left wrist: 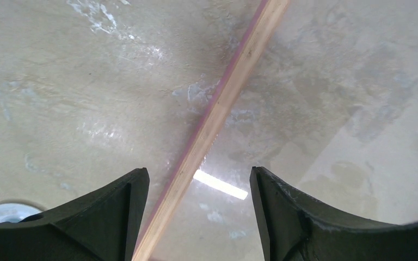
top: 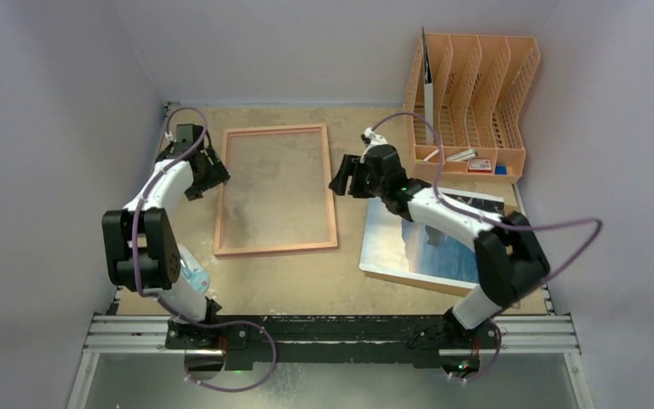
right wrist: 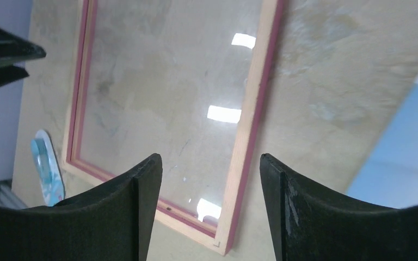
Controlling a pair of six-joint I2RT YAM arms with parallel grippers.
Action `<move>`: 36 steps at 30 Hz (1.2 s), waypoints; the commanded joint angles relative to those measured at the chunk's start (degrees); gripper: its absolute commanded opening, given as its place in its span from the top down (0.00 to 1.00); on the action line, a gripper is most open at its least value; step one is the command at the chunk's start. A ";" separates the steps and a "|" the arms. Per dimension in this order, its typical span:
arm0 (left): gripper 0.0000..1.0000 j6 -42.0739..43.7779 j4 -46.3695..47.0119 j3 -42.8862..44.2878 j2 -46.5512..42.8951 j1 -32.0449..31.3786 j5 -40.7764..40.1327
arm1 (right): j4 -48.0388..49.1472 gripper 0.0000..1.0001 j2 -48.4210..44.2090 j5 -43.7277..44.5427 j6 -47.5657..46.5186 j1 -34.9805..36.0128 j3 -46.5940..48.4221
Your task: Put the photo into the frame
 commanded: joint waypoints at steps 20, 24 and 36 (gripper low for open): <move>0.29 3.56 3.86 -15.60 -27.30 -0.98 16.49 | -41.98 0.32 0.67 47.51 13.74 31.84 -3.02; 0.29 4.06 3.93 -17.41 -27.68 -0.97 16.69 | -45.83 0.32 6.98 50.14 16.26 36.51 -0.23; 0.29 4.79 4.42 -18.30 -26.16 -0.93 16.51 | -54.40 0.45 10.98 50.21 22.68 38.70 0.46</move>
